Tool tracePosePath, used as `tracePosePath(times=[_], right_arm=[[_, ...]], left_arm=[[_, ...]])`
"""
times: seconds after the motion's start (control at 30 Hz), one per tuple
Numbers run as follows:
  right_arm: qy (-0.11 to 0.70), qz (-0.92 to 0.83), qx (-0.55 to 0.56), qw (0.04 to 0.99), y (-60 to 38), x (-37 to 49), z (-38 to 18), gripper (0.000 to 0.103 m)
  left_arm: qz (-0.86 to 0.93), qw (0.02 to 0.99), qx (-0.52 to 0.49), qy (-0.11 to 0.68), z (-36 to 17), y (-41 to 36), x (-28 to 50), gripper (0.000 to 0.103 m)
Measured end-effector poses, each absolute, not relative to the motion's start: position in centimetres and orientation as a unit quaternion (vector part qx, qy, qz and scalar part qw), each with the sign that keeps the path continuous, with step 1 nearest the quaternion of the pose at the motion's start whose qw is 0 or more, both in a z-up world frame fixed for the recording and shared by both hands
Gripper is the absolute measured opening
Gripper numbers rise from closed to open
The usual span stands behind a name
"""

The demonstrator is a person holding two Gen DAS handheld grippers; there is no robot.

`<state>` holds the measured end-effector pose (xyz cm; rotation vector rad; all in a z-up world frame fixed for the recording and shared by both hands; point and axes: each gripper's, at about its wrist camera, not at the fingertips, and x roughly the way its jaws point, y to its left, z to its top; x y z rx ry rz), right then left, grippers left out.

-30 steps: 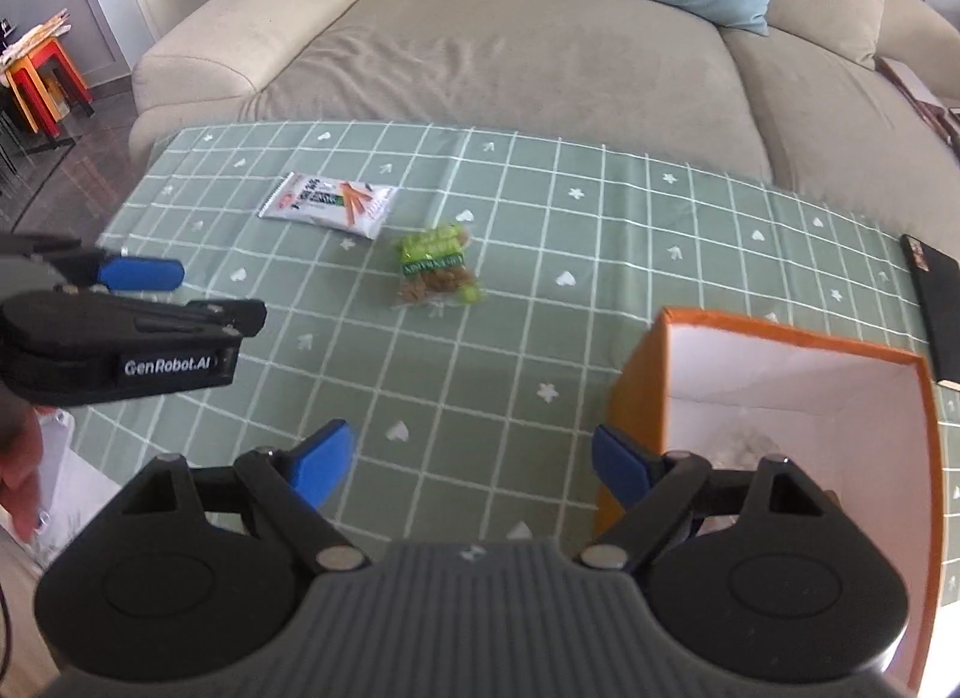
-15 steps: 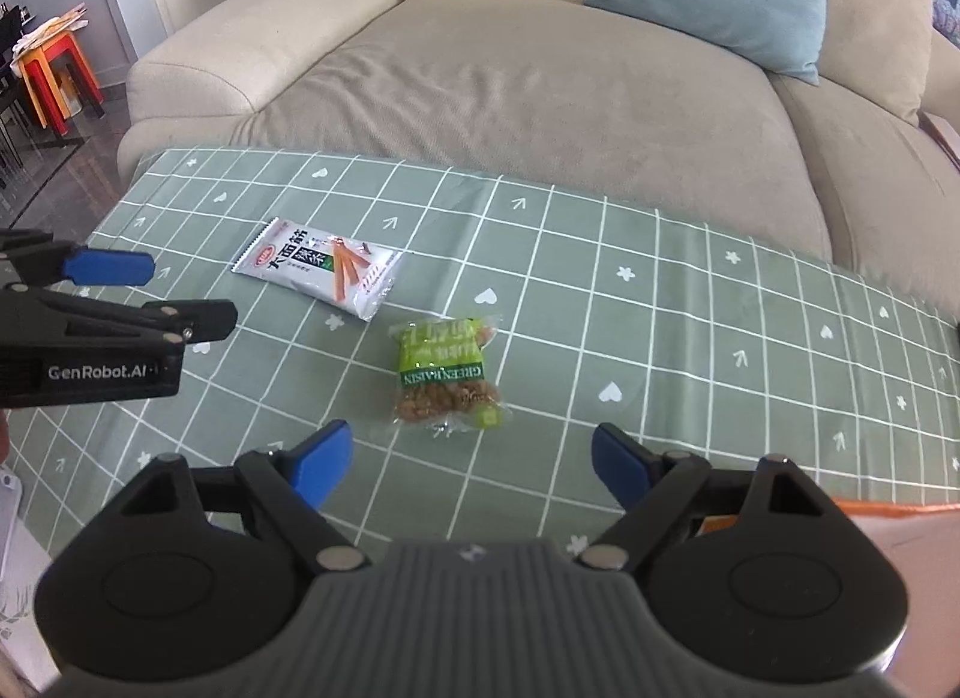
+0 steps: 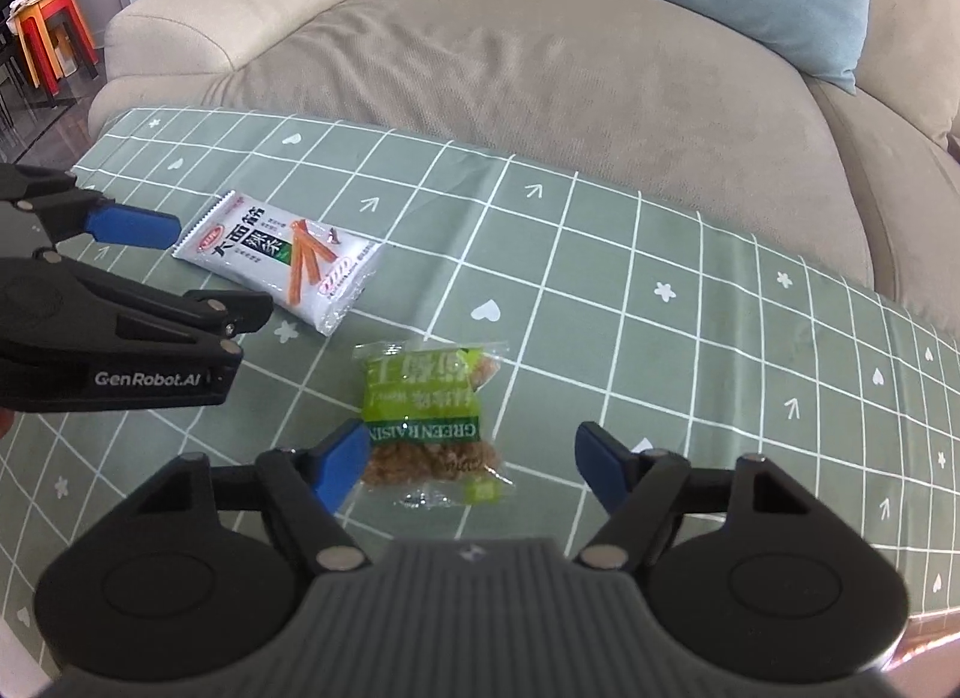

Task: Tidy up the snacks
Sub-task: 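Grasp the white stick-snack packet with left tool while right tool grasps the green raisin packet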

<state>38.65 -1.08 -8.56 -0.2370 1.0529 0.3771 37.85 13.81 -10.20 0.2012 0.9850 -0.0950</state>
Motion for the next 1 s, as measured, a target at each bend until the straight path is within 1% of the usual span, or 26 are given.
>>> tracePosePath(times=[0.03,0.1,0.13,0.17,0.2,0.23,0.27,0.43,0.63,0.7,0.77,0.8,0.83,0.87,0.9,0.93,0.97,1.0], right_arm=[[0.497,0.184,-0.109,0.841,-1.1,38.8,-8.7,0.069],[0.494,0.194,-0.102,0.841,-1.1,38.9,-8.9,0.062],[0.494,0.198,-0.102,0.840,-1.0,38.9,-9.0,0.056],[0.495,0.201,-0.107,0.839,-0.9,38.9,-9.2,0.045],[0.498,0.205,-0.110,0.836,-0.7,38.9,-9.3,0.038],[0.500,0.208,-0.109,0.833,-0.7,38.9,-9.4,0.028],[0.498,0.205,-0.109,0.835,-0.8,38.9,-9.3,0.026],[0.500,0.179,-0.099,0.842,-1.9,39.4,-9.3,0.026],[0.503,0.185,-0.095,0.839,-2.6,39.4,-9.3,0.026],[0.499,0.186,-0.097,0.841,-2.5,39.3,-9.2,0.026],[0.496,0.190,-0.096,0.842,-2.5,39.4,-9.2,0.029],[0.491,0.194,-0.093,0.844,-2.5,39.4,-9.0,0.034],[0.486,0.197,-0.090,0.847,-2.5,39.4,-8.8,0.049],[0.477,0.197,-0.088,0.852,-2.5,39.4,-8.6,0.055],[0.469,0.197,-0.085,0.857,-2.5,39.5,-8.5,0.057],[0.465,0.194,-0.082,0.860,-2.4,39.7,-8.5,0.063],[0.466,0.188,-0.079,0.861,-2.2,40.1,-8.6,0.071],[0.466,0.177,-0.078,0.864,-2.1,40.4,-8.7,0.070]], left_arm=[[-0.046,0.874,0.098,0.473,-10.4,13.8,38.1,0.085],[-0.049,0.874,0.099,0.473,-10.6,13.9,38.4,0.085],[-0.050,0.874,0.098,0.474,-10.7,13.9,38.6,0.085],[-0.050,0.874,0.097,0.474,-10.8,13.9,38.8,0.086],[-0.051,0.873,0.096,0.475,-10.9,13.9,38.9,0.086],[-0.052,0.874,0.095,0.474,-10.9,14.0,39.1,0.086],[-0.052,0.874,0.095,0.473,-10.9,14.0,39.2,0.086],[-0.051,0.880,0.109,0.459,-10.8,14.3,41.1,0.087],[-0.062,0.871,0.131,0.469,-11.5,14.2,44.8,0.087],[-0.064,0.866,0.118,0.482,-12.1,14.6,45.9,0.087],[-0.057,0.862,0.088,0.496,-12.5,15.2,46.3,0.087],[-0.055,0.862,0.065,0.500,-12.6,15.6,46.3,0.086],[-0.054,0.859,0.040,0.507,-12.7,16.1,46.2,0.085],[-0.051,0.856,0.019,0.515,-12.8,16.5,45.9,0.084],[-0.048,0.850,0.000,0.525,-12.9,16.9,45.6,0.081],[-0.043,0.848,-0.015,0.528,-12.9,17.2,45.3,0.078],[-0.035,0.846,-0.018,0.532,-12.8,17.2,44.8,0.077],[-0.028,0.844,-0.026,0.535,-12.7,17.2,44.3,0.075]])
